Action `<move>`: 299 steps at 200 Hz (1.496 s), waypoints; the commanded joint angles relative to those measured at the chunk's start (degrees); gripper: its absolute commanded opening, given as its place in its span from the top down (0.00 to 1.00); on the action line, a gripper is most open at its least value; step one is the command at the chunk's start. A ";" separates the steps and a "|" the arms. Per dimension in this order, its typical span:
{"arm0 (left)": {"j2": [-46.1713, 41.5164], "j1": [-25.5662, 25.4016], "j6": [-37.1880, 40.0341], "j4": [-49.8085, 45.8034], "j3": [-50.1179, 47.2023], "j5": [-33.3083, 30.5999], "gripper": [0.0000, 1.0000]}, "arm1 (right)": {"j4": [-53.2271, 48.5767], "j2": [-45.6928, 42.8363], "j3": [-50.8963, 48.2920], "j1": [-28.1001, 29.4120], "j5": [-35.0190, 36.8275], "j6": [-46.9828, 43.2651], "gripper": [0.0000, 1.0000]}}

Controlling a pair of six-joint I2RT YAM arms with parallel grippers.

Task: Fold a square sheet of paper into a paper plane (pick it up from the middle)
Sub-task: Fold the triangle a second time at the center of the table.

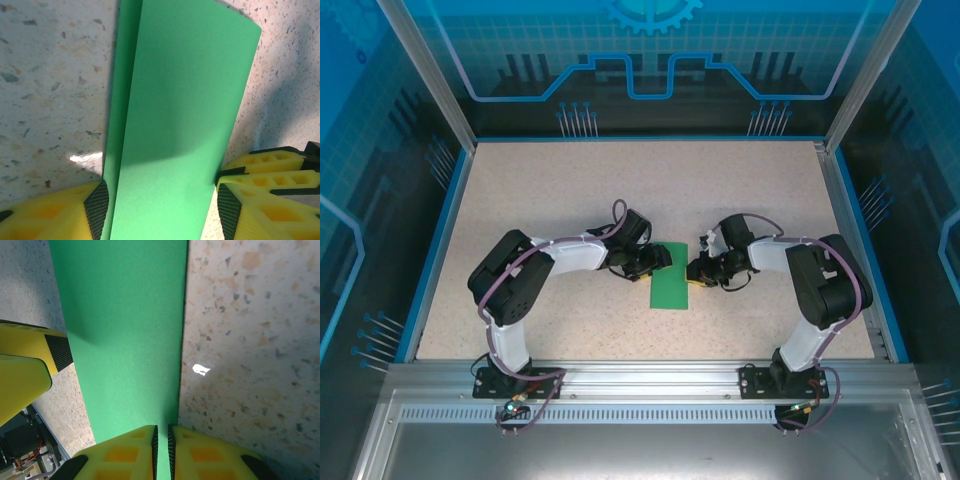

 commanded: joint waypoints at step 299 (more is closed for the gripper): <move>-1.73 0.26 -2.17 4.63 -1.36 4.34 0.68 | -7.86 -14.35 -0.96 3.19 8.86 -3.83 0.68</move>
